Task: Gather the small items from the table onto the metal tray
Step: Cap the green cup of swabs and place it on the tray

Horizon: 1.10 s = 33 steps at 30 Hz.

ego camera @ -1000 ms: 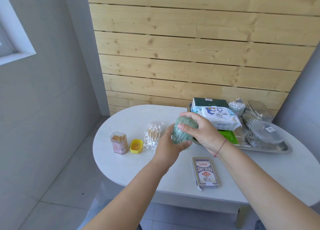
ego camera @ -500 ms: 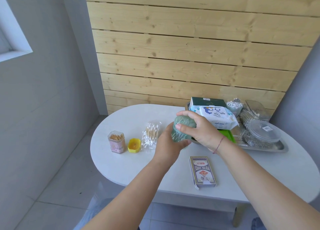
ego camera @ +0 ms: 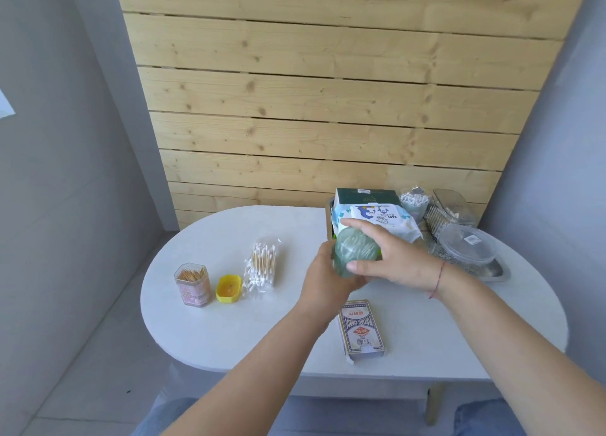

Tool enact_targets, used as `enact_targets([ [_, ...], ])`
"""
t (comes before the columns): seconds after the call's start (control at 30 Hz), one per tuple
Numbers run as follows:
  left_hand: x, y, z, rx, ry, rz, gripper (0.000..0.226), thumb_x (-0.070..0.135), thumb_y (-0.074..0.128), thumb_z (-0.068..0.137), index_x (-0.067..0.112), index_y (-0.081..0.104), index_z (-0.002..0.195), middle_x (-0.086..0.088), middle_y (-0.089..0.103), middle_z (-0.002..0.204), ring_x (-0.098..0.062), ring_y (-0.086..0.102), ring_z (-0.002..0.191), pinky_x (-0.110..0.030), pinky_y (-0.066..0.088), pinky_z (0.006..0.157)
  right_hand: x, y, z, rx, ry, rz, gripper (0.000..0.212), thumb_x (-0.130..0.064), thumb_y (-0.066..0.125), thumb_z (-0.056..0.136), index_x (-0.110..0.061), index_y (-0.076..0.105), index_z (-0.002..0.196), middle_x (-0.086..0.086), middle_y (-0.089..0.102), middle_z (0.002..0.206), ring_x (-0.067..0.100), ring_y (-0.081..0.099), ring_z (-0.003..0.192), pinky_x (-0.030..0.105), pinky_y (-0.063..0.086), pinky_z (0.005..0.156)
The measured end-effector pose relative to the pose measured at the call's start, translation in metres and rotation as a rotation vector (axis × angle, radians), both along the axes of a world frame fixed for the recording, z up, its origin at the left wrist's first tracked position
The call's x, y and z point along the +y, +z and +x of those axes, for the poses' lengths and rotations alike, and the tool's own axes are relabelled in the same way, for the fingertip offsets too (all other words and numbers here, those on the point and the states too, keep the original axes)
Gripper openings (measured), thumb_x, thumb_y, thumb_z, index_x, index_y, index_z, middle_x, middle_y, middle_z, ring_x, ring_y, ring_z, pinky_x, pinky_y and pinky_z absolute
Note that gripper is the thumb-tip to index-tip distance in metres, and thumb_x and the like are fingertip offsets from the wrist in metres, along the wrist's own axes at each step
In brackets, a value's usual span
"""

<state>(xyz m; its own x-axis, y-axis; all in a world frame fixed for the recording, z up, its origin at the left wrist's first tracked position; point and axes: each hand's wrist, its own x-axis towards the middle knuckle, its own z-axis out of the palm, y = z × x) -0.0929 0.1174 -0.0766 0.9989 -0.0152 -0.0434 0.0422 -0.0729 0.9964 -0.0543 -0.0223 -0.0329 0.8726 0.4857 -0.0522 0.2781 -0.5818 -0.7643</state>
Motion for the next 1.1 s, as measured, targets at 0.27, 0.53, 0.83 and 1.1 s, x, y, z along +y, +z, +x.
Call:
enact_targets([
  [0.27,-0.09,0.032,0.04,-0.006,-0.109,0.18,0.048,0.021,0.06,0.078,0.02,0.054,0.126,-0.004,0.046,0.124,-0.027,0.052,0.115,-0.04,0.05,0.094,-0.088,0.037,0.024,-0.134,-0.274,-0.142,0.064,-0.027,0.079,0.071,-0.029,0.051,0.128,-0.007,0.055,0.122,0.015,0.055,0.111,0.025,0.043,0.091],
  [0.53,-0.134,0.069,0.101,0.054,-0.206,0.148,0.05,-0.003,0.048,0.083,0.011,0.052,0.131,-0.008,0.06,0.115,-0.024,0.055,0.095,-0.022,0.042,0.063,-0.131,0.04,0.083,-0.205,-0.431,-0.18,0.068,-0.025,0.082,0.065,-0.017,0.047,0.123,0.005,0.057,0.121,0.023,0.057,0.106,0.034,0.048,0.087],
  [0.83,-0.151,0.072,0.155,0.095,-0.206,0.302,0.03,-0.007,0.045,0.075,0.006,0.06,0.098,-0.014,0.054,0.089,-0.025,0.05,0.079,-0.031,0.041,0.065,-0.147,0.03,0.136,-0.194,-0.407,-0.257,0.073,-0.025,0.083,0.064,-0.019,0.044,0.126,-0.001,0.051,0.114,0.019,0.051,0.097,0.028,0.041,0.077],
  [1.1,-0.153,0.043,0.178,0.122,-0.195,0.654,0.033,0.01,0.044,0.072,0.015,0.065,0.097,-0.01,0.062,0.098,-0.035,0.05,0.108,-0.035,0.037,0.089,-0.144,-0.013,0.157,-0.175,-0.431,-0.509,0.071,-0.043,0.076,0.061,-0.028,0.042,0.122,-0.002,0.056,0.123,0.023,0.045,0.122,0.037,0.03,0.097],
])
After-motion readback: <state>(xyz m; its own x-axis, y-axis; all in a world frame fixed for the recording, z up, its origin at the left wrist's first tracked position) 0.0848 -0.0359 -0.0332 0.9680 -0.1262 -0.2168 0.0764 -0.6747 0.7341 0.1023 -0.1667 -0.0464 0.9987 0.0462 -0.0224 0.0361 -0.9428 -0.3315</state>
